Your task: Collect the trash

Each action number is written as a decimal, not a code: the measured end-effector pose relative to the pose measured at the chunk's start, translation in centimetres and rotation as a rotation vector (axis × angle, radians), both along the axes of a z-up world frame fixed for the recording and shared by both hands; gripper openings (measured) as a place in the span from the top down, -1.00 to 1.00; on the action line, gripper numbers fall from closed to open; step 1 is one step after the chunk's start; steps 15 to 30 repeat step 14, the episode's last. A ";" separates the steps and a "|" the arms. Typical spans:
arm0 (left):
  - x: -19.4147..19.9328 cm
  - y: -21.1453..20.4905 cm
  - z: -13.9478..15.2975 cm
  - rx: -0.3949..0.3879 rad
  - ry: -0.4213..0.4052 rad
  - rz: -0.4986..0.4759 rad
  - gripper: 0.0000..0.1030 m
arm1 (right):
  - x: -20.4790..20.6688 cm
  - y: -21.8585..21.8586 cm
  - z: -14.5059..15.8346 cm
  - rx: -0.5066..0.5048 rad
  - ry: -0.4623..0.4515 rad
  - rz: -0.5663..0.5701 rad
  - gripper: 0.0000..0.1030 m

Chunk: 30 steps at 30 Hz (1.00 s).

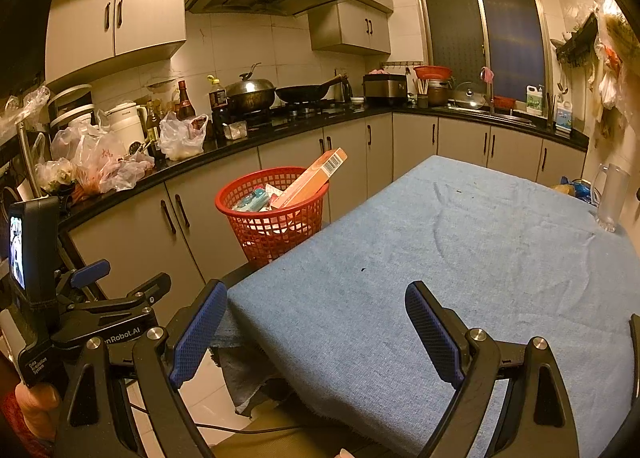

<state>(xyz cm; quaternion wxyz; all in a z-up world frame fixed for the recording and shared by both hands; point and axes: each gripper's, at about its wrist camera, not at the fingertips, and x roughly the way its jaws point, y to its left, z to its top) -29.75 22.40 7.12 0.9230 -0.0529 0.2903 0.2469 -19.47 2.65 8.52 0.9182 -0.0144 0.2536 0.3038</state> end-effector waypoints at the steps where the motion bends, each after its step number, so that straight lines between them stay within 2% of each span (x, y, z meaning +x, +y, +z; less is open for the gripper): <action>1: 0.0 -0.1 0.0 0.001 0.001 0.000 -0.91 | 0.0 0.0 0.0 0.001 0.000 -0.001 -0.82; 6: 0.3 0.1 0.2 -0.004 0.008 -0.013 -0.90 | 0.0 -0.2 -0.2 0.004 0.008 -0.005 -0.82; 11: 2.0 1.1 -0.3 -0.078 0.037 -0.049 -0.91 | 0.8 -1.4 -0.6 0.014 0.026 -0.037 -0.82; 14: 3.4 0.1 -0.3 -0.030 0.056 -0.069 -0.91 | 2.1 -3.8 -0.8 0.034 0.044 -0.103 -0.84; 30: 3.4 0.1 -0.3 -0.030 0.056 -0.069 -0.91 | 2.1 -3.8 -0.8 0.034 0.044 -0.103 -0.84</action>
